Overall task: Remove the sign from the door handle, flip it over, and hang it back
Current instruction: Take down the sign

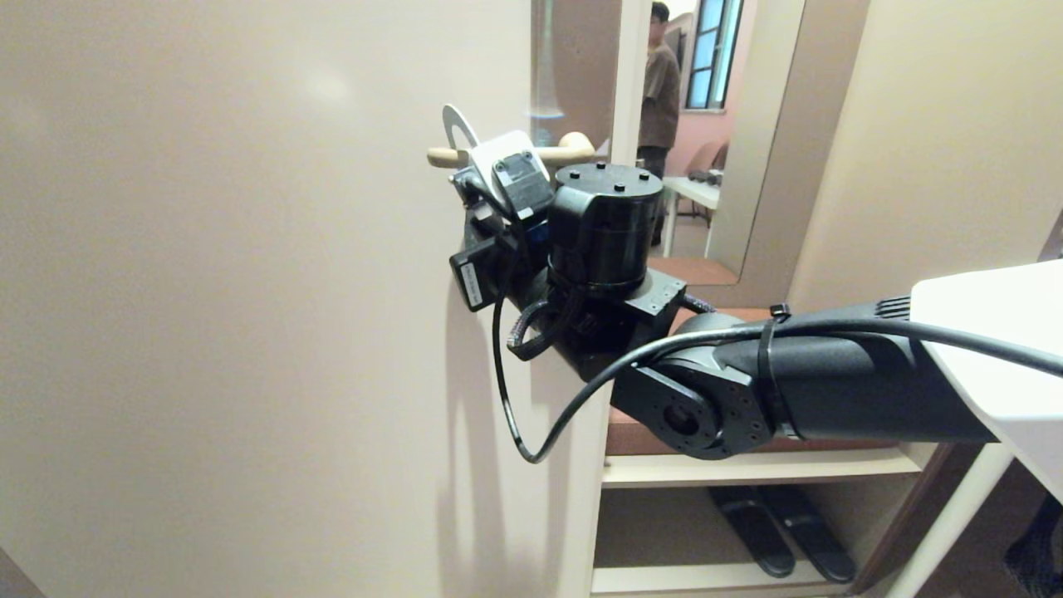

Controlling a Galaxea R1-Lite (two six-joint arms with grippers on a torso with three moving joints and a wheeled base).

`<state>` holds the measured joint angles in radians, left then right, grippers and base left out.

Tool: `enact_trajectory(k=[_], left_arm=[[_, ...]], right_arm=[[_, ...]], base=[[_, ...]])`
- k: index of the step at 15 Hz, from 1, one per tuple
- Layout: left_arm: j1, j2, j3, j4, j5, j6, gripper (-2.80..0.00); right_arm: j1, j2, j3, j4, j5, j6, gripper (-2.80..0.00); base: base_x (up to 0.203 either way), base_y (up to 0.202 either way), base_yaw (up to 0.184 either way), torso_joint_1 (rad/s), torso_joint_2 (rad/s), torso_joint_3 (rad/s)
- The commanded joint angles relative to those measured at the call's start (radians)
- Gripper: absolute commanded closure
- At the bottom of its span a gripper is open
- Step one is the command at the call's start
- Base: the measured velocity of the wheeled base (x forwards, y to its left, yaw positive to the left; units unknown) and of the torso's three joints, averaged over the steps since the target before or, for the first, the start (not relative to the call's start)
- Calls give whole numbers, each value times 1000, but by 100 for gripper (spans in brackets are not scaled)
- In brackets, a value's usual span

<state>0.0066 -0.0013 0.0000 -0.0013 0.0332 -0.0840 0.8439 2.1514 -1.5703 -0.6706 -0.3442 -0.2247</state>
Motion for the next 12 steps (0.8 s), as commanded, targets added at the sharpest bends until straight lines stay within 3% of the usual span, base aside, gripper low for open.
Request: enact_trajectory(k=[1,12], left_arm=[[0,1,0,0,1,-1,0],[0,1,0,0,1,-1,0]], right_arm=[[4,19,-12,-4,-1,-2,0],[11,68,-88,-2,-1,-3,0]], base=[[0,0,0,0,0,0],[0,0,0,0,0,0]])
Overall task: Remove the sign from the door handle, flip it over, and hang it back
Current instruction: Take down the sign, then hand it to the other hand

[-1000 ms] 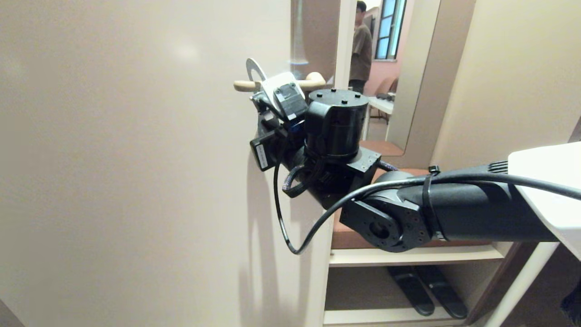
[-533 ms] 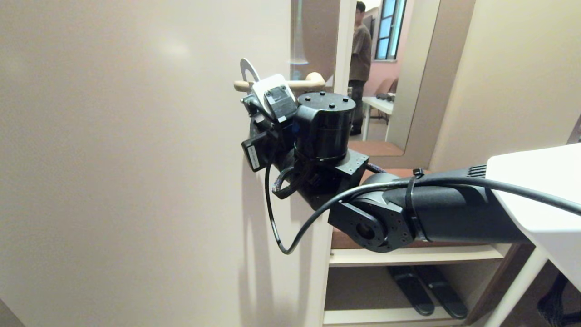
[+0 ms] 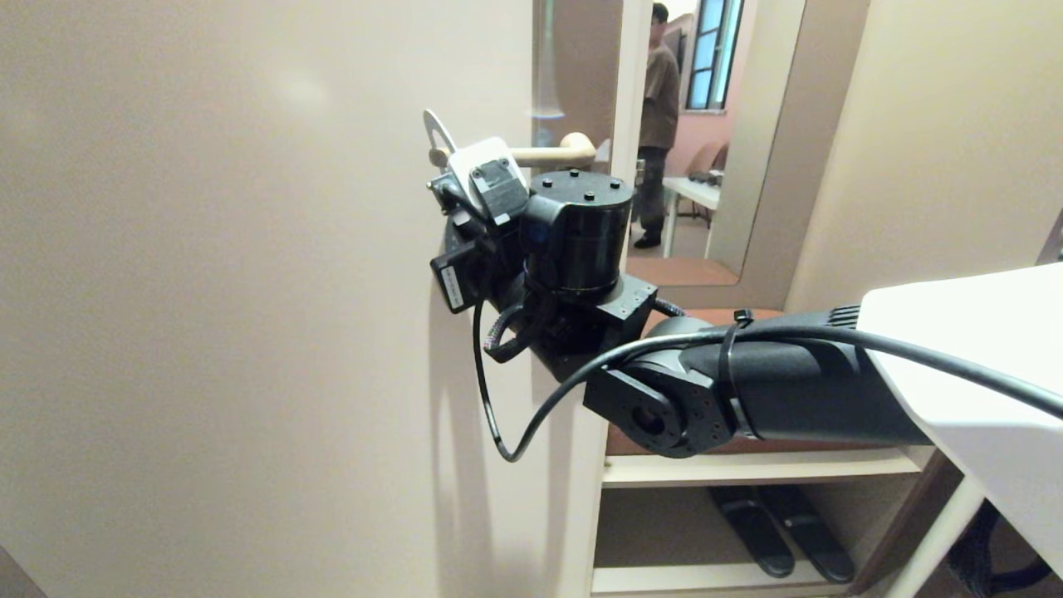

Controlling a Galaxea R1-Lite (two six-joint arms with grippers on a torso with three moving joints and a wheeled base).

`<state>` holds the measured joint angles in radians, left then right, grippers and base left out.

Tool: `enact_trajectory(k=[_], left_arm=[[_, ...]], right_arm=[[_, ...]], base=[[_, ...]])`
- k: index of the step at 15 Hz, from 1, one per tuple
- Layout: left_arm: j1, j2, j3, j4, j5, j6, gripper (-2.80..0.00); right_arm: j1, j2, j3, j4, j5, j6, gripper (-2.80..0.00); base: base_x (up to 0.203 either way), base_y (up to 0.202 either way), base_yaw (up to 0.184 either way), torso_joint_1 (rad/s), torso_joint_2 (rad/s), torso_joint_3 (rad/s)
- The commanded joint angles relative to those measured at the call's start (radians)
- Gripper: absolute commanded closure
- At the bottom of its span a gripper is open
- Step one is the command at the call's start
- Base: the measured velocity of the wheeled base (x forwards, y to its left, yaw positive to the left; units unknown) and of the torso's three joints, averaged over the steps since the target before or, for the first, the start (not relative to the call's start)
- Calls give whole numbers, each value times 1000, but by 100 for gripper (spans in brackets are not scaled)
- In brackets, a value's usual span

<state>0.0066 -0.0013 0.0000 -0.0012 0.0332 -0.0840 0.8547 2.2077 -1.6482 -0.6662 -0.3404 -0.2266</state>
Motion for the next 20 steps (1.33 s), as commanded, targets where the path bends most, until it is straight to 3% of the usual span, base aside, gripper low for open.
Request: enact_trajectory(k=[1,20], left_arm=[[0,1,0,0,1,-2,0],[1,1,0,0,1,-2,0]], right_arm=[[0,16,-18,-6,-3,-2,0],[73,23,10,-9,4,6,0]], base=[[0,0,0,0,0,0],[0,0,0,0,0,0]])
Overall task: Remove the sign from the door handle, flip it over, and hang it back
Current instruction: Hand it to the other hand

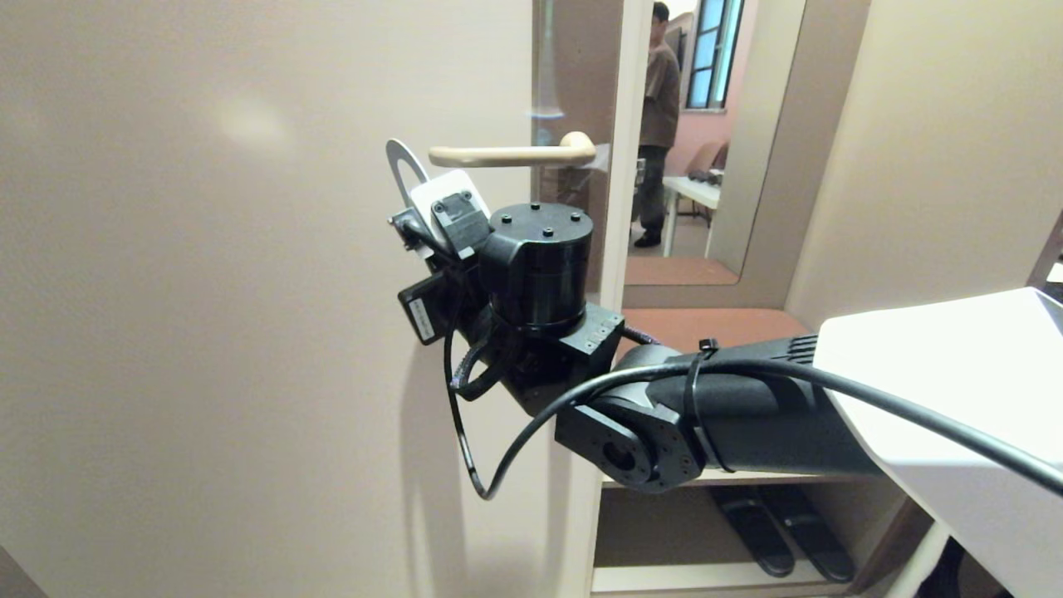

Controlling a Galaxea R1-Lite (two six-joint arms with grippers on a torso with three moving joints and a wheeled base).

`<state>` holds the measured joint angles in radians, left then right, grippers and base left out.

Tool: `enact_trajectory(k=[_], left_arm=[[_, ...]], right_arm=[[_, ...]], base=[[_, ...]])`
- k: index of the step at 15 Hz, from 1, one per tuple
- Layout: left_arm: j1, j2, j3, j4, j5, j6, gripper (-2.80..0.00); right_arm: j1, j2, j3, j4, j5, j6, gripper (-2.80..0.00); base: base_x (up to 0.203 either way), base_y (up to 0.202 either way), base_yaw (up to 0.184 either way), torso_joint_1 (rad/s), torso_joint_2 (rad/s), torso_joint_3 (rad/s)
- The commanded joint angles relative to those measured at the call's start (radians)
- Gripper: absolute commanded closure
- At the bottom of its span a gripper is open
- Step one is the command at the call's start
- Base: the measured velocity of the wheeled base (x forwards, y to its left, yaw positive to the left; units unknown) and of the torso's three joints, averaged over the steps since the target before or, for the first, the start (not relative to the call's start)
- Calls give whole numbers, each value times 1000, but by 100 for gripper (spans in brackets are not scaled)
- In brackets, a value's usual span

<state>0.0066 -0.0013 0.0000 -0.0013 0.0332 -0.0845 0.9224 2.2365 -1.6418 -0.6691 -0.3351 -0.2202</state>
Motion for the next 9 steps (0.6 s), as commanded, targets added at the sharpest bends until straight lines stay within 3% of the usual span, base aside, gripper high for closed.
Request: enact_trajectory(k=[1,5,9], left_arm=[[0,1,0,0,1,0,0],[1,1,0,0,1,-1,0],[0,1,0,0,1,0,0]], right_arm=[[13,-9,9,-6,-1,-1,0],[35,-51,67,-6,11,-1,0],[39,-152,228,-6,88,-1,0]], base=[[0,0,0,0,0,0],[0,0,0,0,0,0],[0,0,0,0,0,0]])
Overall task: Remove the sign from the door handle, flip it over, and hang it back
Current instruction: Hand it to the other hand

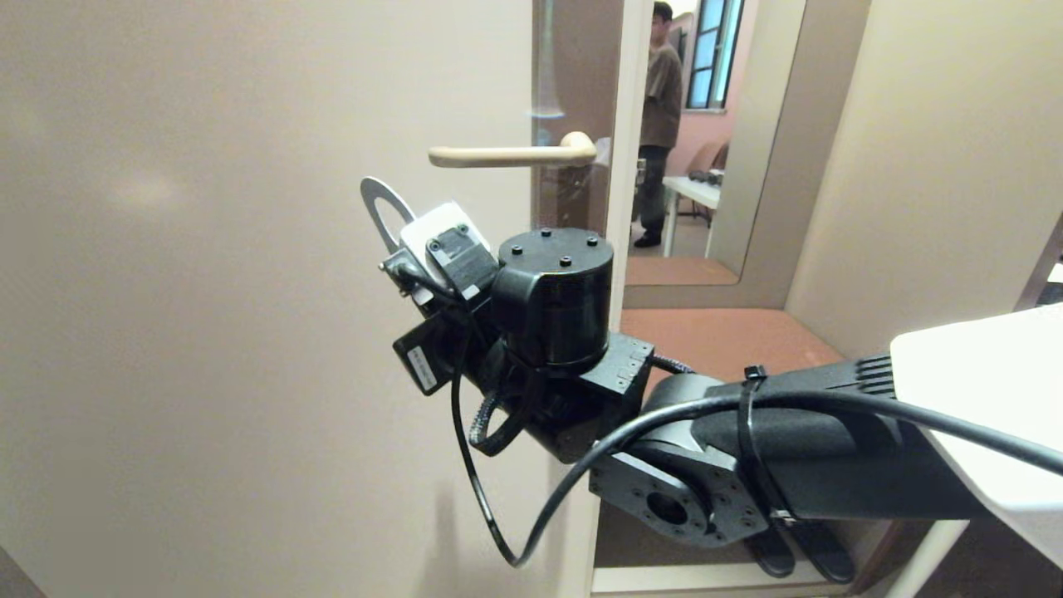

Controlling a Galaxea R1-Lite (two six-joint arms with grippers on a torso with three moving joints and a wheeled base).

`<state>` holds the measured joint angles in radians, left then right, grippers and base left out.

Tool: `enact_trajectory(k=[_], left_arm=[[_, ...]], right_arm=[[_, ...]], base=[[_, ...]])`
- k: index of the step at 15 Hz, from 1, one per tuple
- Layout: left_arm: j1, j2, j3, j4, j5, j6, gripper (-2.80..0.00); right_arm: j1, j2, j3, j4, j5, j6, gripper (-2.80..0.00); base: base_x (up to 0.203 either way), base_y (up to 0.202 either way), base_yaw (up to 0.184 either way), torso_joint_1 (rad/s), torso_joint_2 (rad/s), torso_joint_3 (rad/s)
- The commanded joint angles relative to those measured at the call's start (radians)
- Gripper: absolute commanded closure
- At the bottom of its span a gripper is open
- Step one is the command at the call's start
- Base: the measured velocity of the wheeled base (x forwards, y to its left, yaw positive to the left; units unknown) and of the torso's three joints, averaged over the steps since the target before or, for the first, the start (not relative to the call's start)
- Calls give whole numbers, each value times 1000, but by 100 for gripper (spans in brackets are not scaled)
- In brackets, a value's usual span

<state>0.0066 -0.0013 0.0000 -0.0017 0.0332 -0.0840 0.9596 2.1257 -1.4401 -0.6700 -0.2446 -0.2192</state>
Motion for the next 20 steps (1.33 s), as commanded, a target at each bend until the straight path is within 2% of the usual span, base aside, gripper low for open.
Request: enact_trajectory(k=[1,5,10,14,20], left_arm=[[1,1,0,0,1,0,0],[0,1,0,0,1,-1,0],[0,1,0,0,1,0,0],[0,1,0,0,1,0,0],[0,1,0,0,1,-2,0]], right_arm=[[2,-71,65,-4,14,-2,0],[1,-195,221,-4,119,-3,0],[3,-342,394,-5,137,-3,0],[3,-503,584,-4,186,-7,0],[3,-719,845,-3,177,-8,0]], base=[[0,0,0,0,0,0],[0,0,0,0,0,0],[0,0,0,0,0,0],[0,0,0,0,0,0],[0,0,0,0,0,0]])
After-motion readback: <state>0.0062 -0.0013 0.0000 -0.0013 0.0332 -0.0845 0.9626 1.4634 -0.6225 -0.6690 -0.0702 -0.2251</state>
